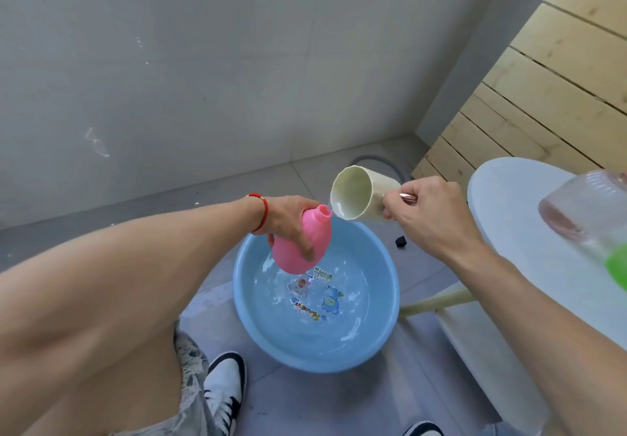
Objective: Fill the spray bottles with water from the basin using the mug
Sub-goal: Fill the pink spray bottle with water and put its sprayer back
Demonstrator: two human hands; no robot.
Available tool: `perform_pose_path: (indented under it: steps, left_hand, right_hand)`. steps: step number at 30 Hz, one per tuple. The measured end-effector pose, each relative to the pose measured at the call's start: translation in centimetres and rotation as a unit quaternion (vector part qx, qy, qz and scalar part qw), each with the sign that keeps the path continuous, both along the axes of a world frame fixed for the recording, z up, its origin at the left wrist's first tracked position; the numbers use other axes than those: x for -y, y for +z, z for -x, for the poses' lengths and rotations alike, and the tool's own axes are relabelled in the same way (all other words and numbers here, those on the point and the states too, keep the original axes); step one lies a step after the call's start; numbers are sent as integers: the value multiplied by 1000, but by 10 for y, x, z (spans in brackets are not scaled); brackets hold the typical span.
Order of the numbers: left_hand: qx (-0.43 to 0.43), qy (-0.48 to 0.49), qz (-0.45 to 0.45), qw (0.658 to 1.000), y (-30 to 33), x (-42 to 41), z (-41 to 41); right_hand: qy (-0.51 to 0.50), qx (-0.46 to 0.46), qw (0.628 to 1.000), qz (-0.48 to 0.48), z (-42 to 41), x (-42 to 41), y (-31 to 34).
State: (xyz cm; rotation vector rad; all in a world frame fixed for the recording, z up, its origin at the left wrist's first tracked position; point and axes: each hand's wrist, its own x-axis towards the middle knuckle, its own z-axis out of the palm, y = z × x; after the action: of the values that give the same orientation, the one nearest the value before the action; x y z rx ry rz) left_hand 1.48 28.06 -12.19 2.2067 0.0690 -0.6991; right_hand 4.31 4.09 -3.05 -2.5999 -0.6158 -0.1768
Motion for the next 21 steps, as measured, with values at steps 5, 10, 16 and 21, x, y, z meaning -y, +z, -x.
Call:
perform_pose_path:
  steps: [5, 10, 16, 21]
  left_hand:
    - [-7, -4, -5, 1000, 0, 1, -1]
    - [-12, -6, -8, 1000, -1, 1, -1]
    - [-9, -10, -13, 1000, -2, 0, -1]
    - [-8, -15, -16, 1000, -3, 0, -1]
  right_hand:
    - [18, 40, 999, 19, 1, -1, -1]
    - [27, 66, 997, 27, 1, -1, -3]
    - [41, 87, 995, 19, -2, 2, -5]
    - [50, 99, 994, 20, -3, 3, -6]
